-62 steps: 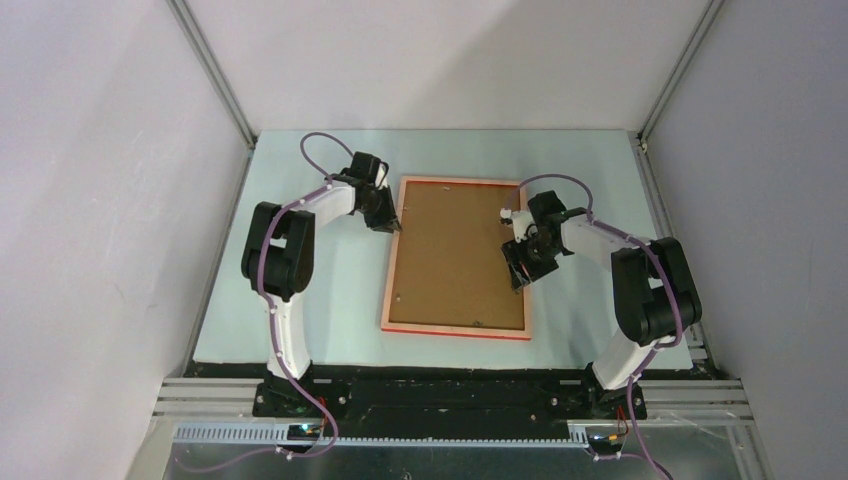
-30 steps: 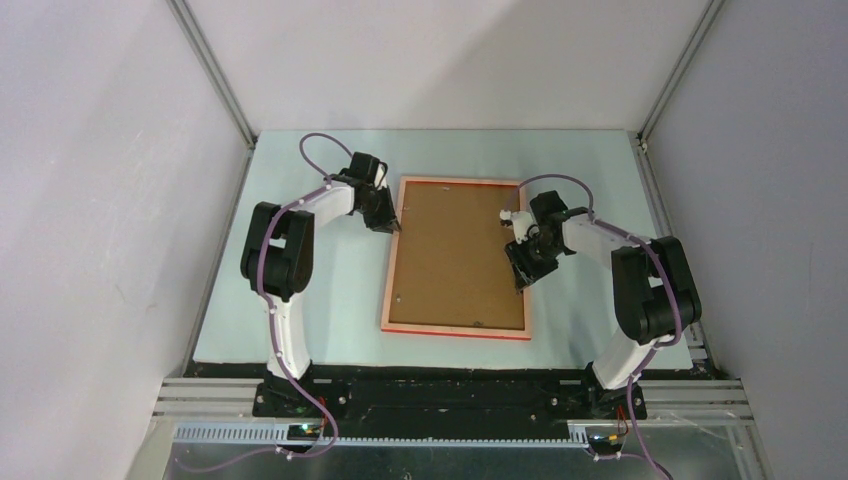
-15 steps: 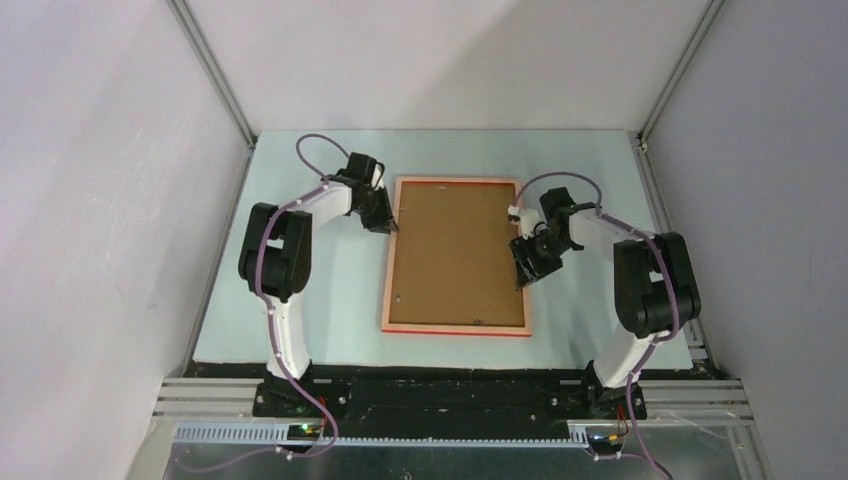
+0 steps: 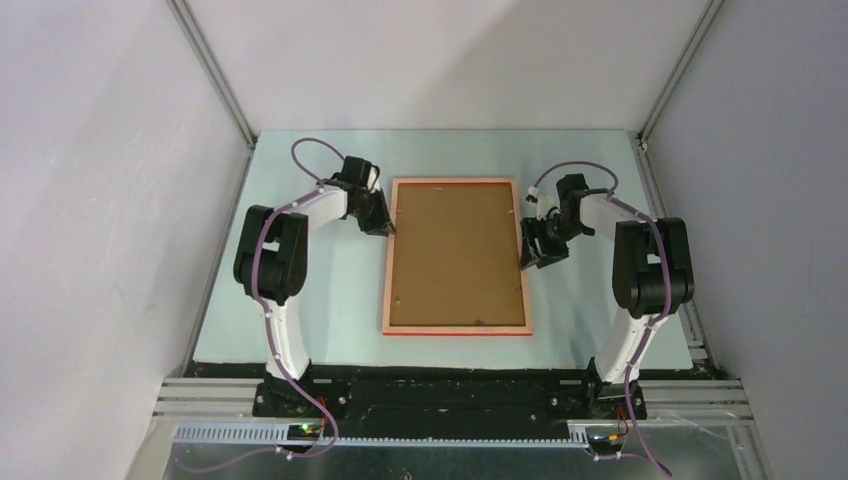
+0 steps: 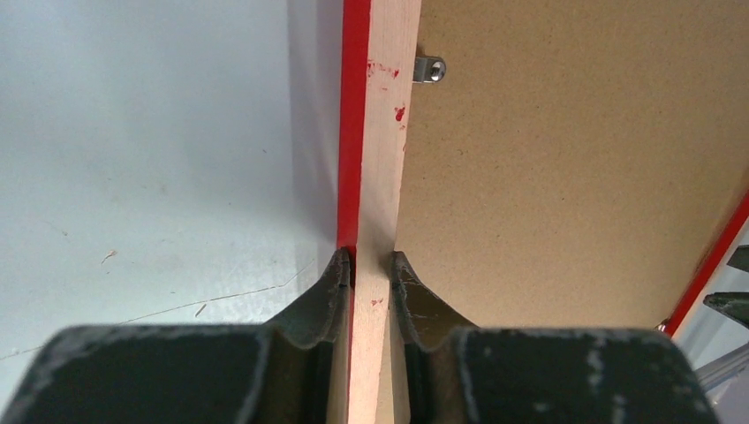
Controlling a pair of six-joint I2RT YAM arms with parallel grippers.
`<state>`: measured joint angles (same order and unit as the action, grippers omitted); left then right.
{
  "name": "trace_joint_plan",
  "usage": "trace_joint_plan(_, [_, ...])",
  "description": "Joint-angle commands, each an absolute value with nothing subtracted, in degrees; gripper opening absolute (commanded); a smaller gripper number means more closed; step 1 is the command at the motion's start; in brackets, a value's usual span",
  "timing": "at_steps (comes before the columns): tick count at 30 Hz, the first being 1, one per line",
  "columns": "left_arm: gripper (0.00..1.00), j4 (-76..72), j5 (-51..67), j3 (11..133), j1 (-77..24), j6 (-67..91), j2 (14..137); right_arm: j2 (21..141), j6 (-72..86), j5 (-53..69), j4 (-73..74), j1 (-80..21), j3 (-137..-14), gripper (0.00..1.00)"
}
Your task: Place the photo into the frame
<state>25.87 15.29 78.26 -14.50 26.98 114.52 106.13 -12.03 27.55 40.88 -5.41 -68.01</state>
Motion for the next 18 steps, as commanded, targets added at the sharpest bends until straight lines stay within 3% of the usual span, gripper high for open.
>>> trace_joint_plan(1, [0.0, 24.95, 18.57, 76.77, -13.99, 27.53, 112.03, 108.2, -10.14, 28.08, 38.92, -6.28, -70.26, 0.62])
trace_joint_plan(11, [0.0, 20.04, 27.11, 74.66, -14.02, 29.18, 112.91, 110.84, -8.99, 24.92, 38.05, -8.09, -73.23, 0.53])
trace_joint_plan(13, [0.0, 19.48, 28.38, 74.58, -14.07, 29.33, 112.86, 111.22, -8.86, 23.53, 38.24, -8.25, -73.79, 0.48])
trace_joint_plan(18, [0.01, 19.03, 29.91, 74.54, -14.07, 28.64, 112.63, 111.44, -8.45, 21.01, 38.47, -7.44, -74.22, 0.24])
